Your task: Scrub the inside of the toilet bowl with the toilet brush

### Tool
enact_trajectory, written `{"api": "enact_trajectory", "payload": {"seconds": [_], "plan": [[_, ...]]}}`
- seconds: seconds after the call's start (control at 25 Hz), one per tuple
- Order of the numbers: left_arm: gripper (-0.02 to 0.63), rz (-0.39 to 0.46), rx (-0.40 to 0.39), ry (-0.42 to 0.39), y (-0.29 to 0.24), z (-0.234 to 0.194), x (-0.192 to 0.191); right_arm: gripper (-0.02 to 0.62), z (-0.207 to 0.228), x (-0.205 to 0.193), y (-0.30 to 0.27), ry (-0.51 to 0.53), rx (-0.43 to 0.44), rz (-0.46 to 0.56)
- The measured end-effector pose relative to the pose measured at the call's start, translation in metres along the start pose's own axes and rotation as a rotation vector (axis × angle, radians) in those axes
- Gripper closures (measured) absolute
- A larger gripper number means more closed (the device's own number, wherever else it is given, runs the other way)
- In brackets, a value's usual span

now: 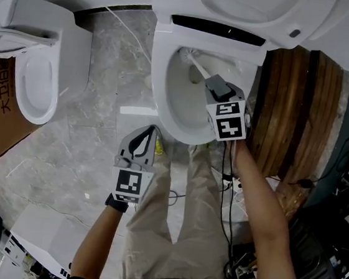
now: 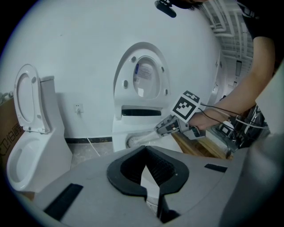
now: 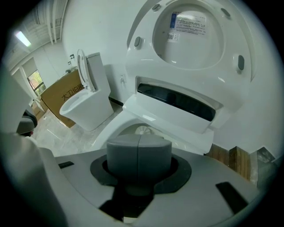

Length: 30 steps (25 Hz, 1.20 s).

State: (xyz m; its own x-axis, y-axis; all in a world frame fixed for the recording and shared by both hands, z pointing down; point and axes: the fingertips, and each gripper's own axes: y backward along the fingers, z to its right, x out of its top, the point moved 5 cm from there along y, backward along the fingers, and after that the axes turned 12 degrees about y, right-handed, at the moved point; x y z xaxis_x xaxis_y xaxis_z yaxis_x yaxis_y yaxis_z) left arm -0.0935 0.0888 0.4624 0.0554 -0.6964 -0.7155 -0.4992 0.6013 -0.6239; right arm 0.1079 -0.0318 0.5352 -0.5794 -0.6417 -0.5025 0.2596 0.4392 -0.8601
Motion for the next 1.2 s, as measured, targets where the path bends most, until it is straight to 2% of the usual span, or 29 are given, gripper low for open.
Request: {"api": "enact_trajectory", "payload": {"seconds": [0.24, 0.48, 0.64, 1.0, 1.2], "plan": [[0.588, 0.035, 0.018, 0.039, 0.0, -0.002, 0.009, 0.439, 0.007, -0.002, 0.005, 0.036, -0.048, -0.036], [0.588, 0.046, 0.011, 0.045, 0.004, 0.004, 0.009, 0.439, 0.041, -0.018, 0.016, -0.047, -0.12, -0.056], [0.588, 0.047, 0.031, 0.059, 0.011, -0.004, 0.004, 0.439, 0.054, -0.029, 0.024, -0.039, -0.155, -0.094], [0.588, 0.016, 0.071, 0.074, 0.033, -0.02, -0.019, 0.438, 0.058, -0.049, 0.042, -0.065, -0.207, -0.151], [0.588, 0.005, 0.079, 0.081, 0.04, -0.022, -0.022, 0.437, 0.06, -0.063, 0.055, -0.15, -0.225, -0.171]]}}
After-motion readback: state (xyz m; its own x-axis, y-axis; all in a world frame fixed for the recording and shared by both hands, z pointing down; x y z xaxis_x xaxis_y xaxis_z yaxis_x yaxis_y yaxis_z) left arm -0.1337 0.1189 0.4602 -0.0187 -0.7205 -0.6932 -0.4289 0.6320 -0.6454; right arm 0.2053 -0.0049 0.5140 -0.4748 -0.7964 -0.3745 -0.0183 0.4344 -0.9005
